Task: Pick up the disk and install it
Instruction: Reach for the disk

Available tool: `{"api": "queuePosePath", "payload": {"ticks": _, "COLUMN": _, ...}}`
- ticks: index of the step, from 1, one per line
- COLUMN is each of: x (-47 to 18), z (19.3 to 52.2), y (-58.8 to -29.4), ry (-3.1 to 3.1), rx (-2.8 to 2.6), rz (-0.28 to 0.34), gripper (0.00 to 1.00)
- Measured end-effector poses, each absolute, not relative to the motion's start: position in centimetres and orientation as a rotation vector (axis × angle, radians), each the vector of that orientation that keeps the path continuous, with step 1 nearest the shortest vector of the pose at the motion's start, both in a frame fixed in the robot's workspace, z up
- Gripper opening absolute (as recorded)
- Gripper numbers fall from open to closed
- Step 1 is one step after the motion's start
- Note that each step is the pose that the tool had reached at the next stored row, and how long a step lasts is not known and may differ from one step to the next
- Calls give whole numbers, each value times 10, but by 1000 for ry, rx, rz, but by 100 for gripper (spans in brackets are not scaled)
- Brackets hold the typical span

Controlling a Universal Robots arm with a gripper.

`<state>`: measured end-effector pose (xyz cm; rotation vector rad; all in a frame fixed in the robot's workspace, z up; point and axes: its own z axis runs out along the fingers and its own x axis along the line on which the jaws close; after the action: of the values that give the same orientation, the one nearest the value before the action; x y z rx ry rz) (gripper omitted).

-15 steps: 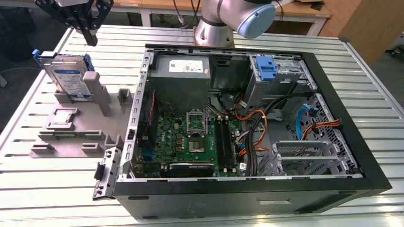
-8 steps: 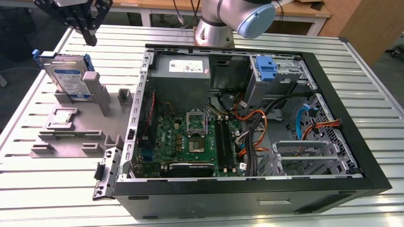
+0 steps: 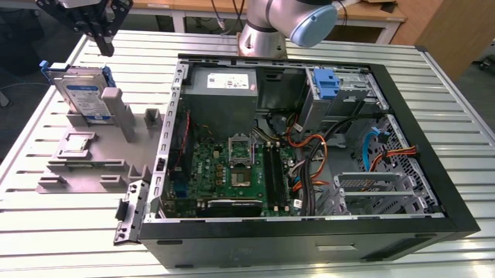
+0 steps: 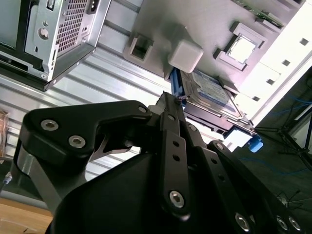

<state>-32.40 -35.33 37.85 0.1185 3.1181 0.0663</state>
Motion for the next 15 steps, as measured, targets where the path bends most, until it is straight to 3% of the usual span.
{"api": "queuePosePath", "payload": {"ticks": 15, "x": -339, "z": 377, "y": -353, "ry": 3120, "rx": 119, "rz": 66, "gripper": 10}}
